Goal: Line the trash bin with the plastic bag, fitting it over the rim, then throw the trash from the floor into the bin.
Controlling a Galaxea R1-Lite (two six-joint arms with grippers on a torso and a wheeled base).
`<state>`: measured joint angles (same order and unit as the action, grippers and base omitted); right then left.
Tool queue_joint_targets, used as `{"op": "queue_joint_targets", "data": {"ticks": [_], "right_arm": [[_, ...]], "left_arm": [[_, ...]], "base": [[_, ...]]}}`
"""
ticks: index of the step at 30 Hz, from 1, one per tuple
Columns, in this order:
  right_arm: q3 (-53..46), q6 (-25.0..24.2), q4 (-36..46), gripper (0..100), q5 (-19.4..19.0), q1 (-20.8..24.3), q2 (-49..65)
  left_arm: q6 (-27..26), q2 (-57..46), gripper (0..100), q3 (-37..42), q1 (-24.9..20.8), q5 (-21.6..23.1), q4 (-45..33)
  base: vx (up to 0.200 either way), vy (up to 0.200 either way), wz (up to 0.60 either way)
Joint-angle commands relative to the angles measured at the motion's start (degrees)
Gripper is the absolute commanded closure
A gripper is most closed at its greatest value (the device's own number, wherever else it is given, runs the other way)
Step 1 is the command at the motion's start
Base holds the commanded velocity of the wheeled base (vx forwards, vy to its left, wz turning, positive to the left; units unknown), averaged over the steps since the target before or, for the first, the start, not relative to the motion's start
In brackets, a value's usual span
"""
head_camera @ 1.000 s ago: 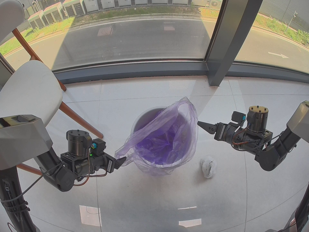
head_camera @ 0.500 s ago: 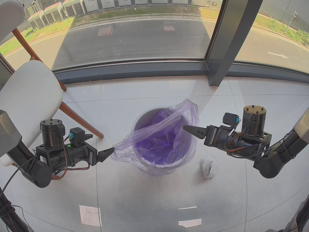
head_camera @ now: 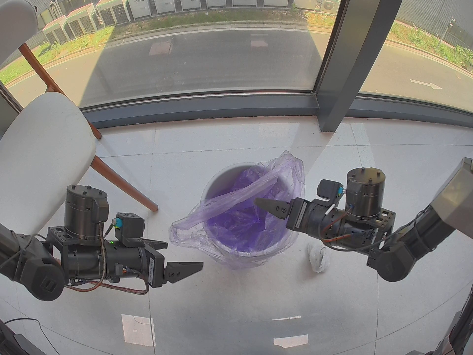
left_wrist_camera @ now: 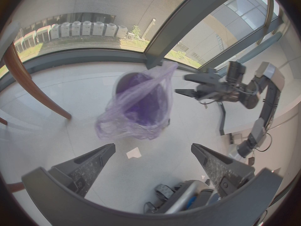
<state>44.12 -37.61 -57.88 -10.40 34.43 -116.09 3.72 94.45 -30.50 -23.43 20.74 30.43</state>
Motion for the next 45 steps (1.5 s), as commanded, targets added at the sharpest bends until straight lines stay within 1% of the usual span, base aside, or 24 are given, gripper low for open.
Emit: {"op": "queue_joint_targets", "data": {"ticks": [1,3,4,6,8,9,10,13,17,20,21,24,28,30,31,33,35,37,38,39,44,45], "right_arm": [[5.98,-0.71,-0.13,100,3.81,0.55,-7.75],[6.95,-1.15,-0.13,100,3.89,0.55,-8.71],[8.35,-1.68,0.14,100,3.98,0.55,-9.50],[10.37,-2.03,0.58,100,4.25,0.64,-10.56],[11.69,-2.03,0.66,100,4.33,0.55,-11.35],[11.78,-1.94,0.66,100,4.33,0.55,-11.35],[11.78,-1.94,0.66,100,4.33,0.55,-11.35],[15.65,-1.68,0.93,100,4.33,0.11,-11.61],[20.57,-1.59,3.04,100,4.33,-0.32,-11.00],[22.77,-1.59,3.21,100,4.33,-0.76,-11.09],[25.67,-1.50,3.21,100,4.42,-1.20,-11.61],[28.74,-1.42,3.39,100,4.33,-2.08,-11.88],[32.43,-1.42,3.39,100,4.33,-2.52,-13.11],[32.52,-1.42,3.39,100,4.33,-2.43,-13.20],[33.58,-1.42,3.39,100,4.33,-2.26,-13.20],[33.67,-1.42,3.21,100,4.33,-2.08,-13.28],[33.67,-1.42,2.86,100,4.33,-2.26,-13.46],[33.58,-1.42,2.69,100,4.33,-2.43,-13.81],[33.58,-1.42,2.69,100,4.33,-2.43,-13.81],[33.49,-1.33,2.60,100,4.33,-2.70,-13.90],[32.43,-1.42,2.60,100,4.33,-3.14,-13.28],[32.08,-1.42,2.60,100,4.33,-3.14,-13.20]], "left_arm": [[4.37,-4.01,0,-0.44,-6.45,0.53,-2.74],[7.53,-3.93,0,-0.61,-7.51,0.45,-2.57],[10.43,-3.57,0,-1.05,-8.30,0.45,-2.48],[13.33,-1.55,0,-2.02,-9.88,0.27,-2.48],[14.74,0.47,0,-2.99,-11.29,0.09,-2.48],[14.91,0.73,100,-3.16,-11.37,0.09,-2.48],[14.91,0.73,100,-3.16,-11.37,0.09,-2.48],[17.11,6.45,100,-7.29,-11.55,-0.17,-2.83],[21.42,10.84,100,-12.21,-11.55,-2.72,-2.39],[23.18,12.16,100,-14.24,-11.64,-3.60,-2.39],[25.29,13.13,100,-16.43,-11.64,-4.65,-2.39],[27.40,15.50,100,-19.33,-11.46,-7.11,-2.39],[30.38,21.30,100,-25.13,-11.11,-13.53,-2.21],[30.56,21.48,100,-25.40,-11.11,-13.79,-2.21],[34.43,23.23,100,-30.23,-11.11,-16.78,-0.98],[36.45,23.23,100,-33.13,-10.85,-17.57,-0.72],[36.98,23.32,100,-36.38,-9.00,-18.63,-1.07],[36.71,23.32,100,-37.17,-7.60,-19.33,-1.07],[36.62,23.32,100,-37.26,-7.51,-19.42,-1.07],[36.01,23.32,100,-37.70,-5.31,-19.86,-1.07],[34.07,23.32,100,-36.91,-0.65,-19.86,-1.25],[33.81,23.23,100,-36.82,-0.39,-19.86,-1.16]], "base": [[0.000,0.000,0.00],[0.000,0.000,0.00],[0.000,0.000,0.00],[0.000,0.000,0.00],[0.000,0.000,0.00],[0.000,0.000,0.00],[0.000,0.000,0.00],[0.000,0.000,0.00],[0.000,0.000,0.00],[0.000,0.000,0.00],[0.000,0.000,0.00],[0.000,0.000,0.00],[0.000,0.000,0.00],[0.000,0.000,0.00],[0.000,0.000,0.00],[0.000,0.000,0.00],[0.000,0.000,0.00],[0.000,0.000,0.00],[0.000,0.000,0.00],[0.000,0.000,0.00],[0.000,0.000,0.00],[0.000,0.000,0.00]]}}
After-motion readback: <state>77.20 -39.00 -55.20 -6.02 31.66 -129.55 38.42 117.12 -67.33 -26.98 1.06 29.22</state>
